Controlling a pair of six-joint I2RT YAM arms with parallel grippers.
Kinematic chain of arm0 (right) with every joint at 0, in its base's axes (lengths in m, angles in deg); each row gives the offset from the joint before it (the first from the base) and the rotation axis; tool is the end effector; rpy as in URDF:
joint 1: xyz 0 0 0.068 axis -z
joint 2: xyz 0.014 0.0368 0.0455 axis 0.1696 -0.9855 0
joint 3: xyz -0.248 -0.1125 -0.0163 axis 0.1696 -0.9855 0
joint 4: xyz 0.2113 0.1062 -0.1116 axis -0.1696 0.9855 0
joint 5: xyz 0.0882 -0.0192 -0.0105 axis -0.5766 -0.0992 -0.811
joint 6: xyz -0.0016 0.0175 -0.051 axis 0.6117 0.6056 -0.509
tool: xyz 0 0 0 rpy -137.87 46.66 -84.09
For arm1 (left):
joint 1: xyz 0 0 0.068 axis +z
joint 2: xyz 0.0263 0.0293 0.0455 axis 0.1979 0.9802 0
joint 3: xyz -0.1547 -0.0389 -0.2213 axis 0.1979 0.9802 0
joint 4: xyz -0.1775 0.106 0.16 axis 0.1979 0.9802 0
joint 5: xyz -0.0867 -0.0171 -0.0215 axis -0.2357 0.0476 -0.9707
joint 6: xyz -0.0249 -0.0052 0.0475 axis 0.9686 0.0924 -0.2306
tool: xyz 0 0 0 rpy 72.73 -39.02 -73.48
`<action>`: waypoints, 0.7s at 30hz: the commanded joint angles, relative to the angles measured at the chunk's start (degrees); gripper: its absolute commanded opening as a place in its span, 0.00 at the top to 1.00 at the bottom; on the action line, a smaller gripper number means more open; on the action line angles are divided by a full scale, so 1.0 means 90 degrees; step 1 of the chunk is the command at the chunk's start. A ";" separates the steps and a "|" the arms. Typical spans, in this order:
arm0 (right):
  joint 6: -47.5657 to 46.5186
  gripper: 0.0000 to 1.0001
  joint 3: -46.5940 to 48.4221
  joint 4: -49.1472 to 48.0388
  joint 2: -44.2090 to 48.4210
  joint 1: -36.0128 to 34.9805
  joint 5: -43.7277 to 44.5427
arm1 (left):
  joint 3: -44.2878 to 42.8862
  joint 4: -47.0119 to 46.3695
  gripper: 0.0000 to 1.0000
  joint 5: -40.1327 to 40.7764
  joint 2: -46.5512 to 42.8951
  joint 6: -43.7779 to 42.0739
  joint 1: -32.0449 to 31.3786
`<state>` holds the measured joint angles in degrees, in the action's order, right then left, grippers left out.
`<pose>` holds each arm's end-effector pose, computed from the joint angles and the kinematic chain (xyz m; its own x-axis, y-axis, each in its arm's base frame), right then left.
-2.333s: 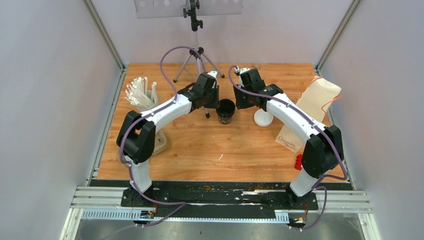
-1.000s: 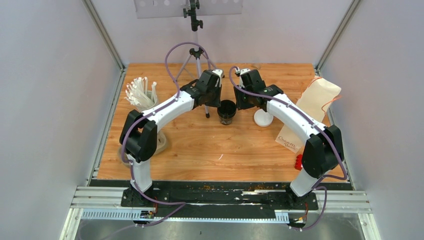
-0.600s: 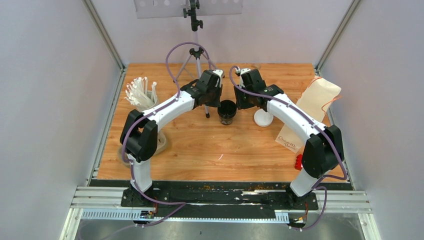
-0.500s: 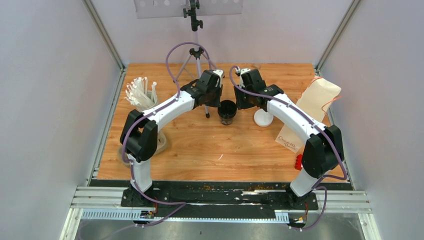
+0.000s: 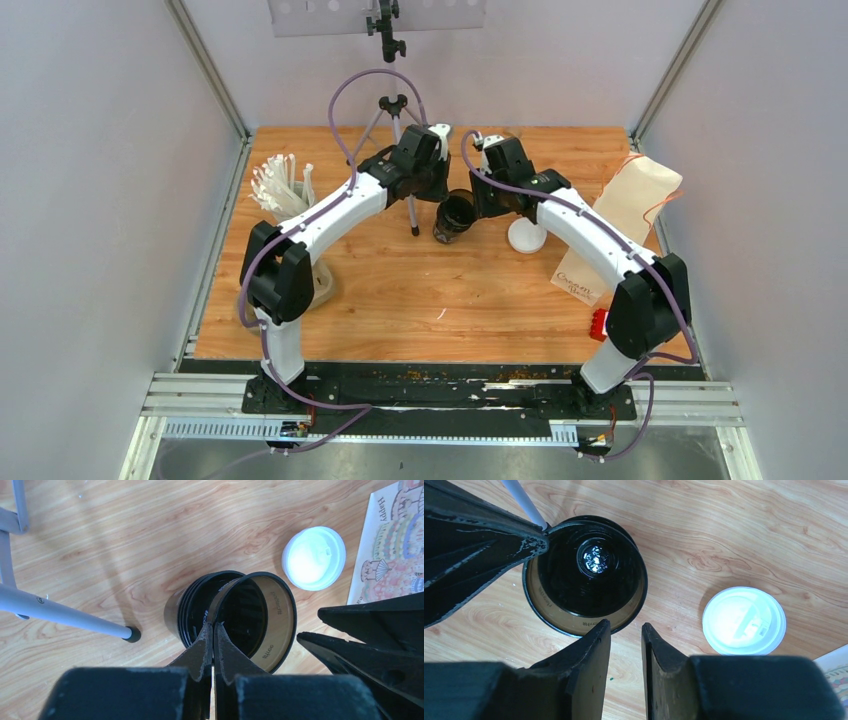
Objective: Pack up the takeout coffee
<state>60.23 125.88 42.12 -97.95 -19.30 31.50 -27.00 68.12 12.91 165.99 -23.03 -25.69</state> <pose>0.3177 0.1752 0.3001 -0.7300 -0.2404 -0.6398 -0.3646 0.9287 0.0671 0.3503 -0.2676 0.2984 -0.7291 0.0694 -0.6809 0.3878 0.8616 -0.3274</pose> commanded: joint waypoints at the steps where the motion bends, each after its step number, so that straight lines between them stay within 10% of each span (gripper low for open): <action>1: 0.0095 0.70 0.0178 -0.0055 0.0400 0.0026 0.0018 | -0.0285 0.0028 1.00 -0.0133 -0.0016 0.0058 -0.0029; 21: 0.0104 0.69 0.0119 -0.0110 0.1476 0.0050 -0.0318 | -0.0753 0.0260 1.00 0.0044 -0.0425 0.0061 0.0141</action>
<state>60.72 126.50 43.56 -87.24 -19.30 29.19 -30.30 70.83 12.54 165.81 -21.83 -25.01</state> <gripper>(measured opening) 0.310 0.007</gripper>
